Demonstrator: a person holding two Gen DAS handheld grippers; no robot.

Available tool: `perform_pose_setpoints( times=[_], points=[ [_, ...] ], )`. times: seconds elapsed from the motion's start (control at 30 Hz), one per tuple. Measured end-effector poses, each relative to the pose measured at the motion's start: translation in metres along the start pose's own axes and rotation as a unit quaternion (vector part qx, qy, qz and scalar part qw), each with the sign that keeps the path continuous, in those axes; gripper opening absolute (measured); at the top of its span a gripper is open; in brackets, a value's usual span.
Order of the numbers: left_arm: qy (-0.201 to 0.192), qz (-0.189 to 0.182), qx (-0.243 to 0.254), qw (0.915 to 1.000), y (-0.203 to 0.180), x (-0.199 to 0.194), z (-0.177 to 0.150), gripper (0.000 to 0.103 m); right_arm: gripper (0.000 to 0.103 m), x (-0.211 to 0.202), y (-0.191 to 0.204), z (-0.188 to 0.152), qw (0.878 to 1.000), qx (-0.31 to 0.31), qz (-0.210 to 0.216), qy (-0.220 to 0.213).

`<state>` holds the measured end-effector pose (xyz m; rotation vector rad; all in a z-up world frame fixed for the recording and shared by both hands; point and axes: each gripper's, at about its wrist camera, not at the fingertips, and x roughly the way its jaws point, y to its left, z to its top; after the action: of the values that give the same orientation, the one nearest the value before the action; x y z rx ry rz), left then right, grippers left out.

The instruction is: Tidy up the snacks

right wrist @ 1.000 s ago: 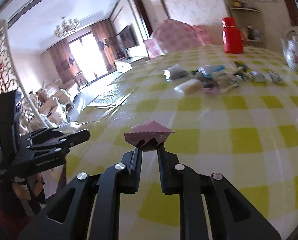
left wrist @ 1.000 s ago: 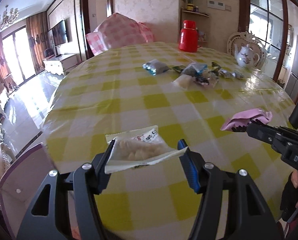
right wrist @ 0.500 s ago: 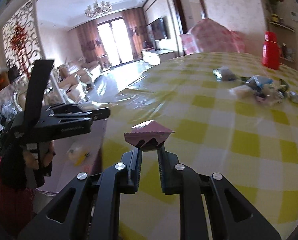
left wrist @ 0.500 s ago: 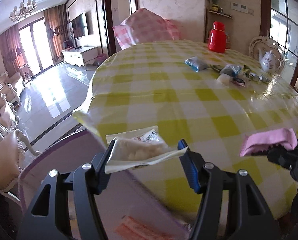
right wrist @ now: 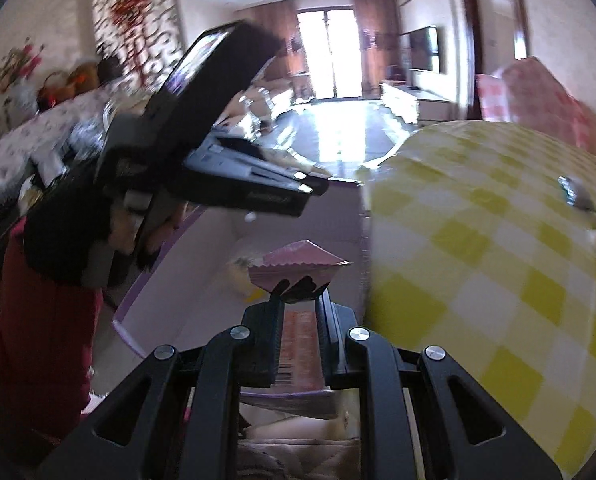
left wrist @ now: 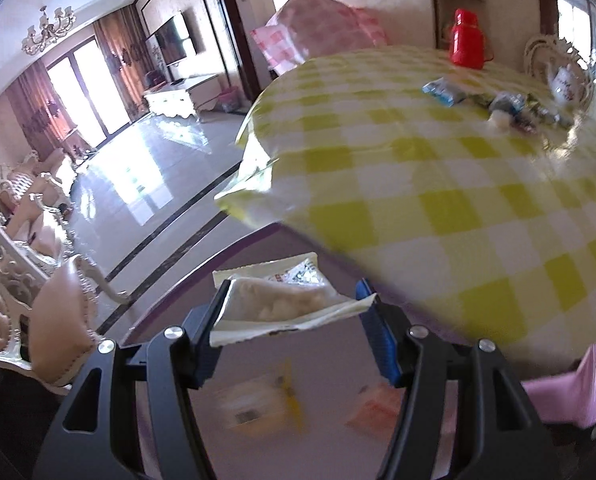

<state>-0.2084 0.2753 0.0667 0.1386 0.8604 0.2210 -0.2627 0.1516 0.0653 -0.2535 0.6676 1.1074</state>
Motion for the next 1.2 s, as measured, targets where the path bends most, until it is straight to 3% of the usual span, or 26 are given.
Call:
perform_pose_setpoints(
  times=[0.1,0.13,0.17,0.23,0.4,0.5,0.6,0.7,0.87,1.0,1.2],
  points=[
    [0.023,0.022,-0.004,0.9995,0.012,0.003,-0.006,0.071,0.021,0.006,0.01,0.0,1.0,-0.008,0.018,-0.005],
    [0.025,0.037,-0.009,0.999,0.016,0.004,-0.006,0.086,0.024,0.005,0.011,0.0,1.0,-0.008,0.02,-0.006],
    [0.019,0.071,-0.024,0.997,0.023,0.002,-0.005,0.093,0.035,0.003,0.009,0.001,1.0,-0.001,0.02,-0.011],
    [0.011,0.107,-0.047,0.9931,0.031,0.0,-0.002,0.096,0.051,-0.003,-0.001,0.002,0.999,0.018,0.016,-0.026],
    [-0.019,0.108,-0.09,0.9899,0.033,-0.009,0.005,0.098,0.055,-0.028,-0.047,-0.003,0.996,0.077,-0.024,-0.048],
    [-0.052,0.066,-0.113,0.99,0.021,-0.021,0.012,0.1,0.06,-0.044,-0.08,-0.014,0.99,0.12,-0.058,-0.051],
    [-0.071,-0.006,-0.134,0.9884,-0.002,-0.025,0.022,0.101,0.063,-0.067,-0.116,-0.031,0.979,0.167,-0.101,-0.06],
    [-0.065,-0.073,-0.125,0.9873,-0.039,-0.024,0.036,0.101,0.071,-0.093,-0.157,-0.047,0.961,0.22,-0.151,-0.076],
    [-0.055,-0.16,-0.087,0.9818,-0.115,-0.016,0.083,0.101,0.078,-0.132,-0.22,-0.084,0.918,0.312,-0.233,-0.08],
    [-0.055,-0.174,-0.09,0.979,-0.175,0.005,0.129,0.101,0.079,-0.161,-0.257,-0.115,0.89,0.376,-0.237,-0.098],
    [-0.052,-0.168,-0.124,0.9766,-0.234,0.082,0.182,0.101,0.081,-0.184,-0.278,-0.142,0.87,0.418,-0.234,-0.114]
  ],
)
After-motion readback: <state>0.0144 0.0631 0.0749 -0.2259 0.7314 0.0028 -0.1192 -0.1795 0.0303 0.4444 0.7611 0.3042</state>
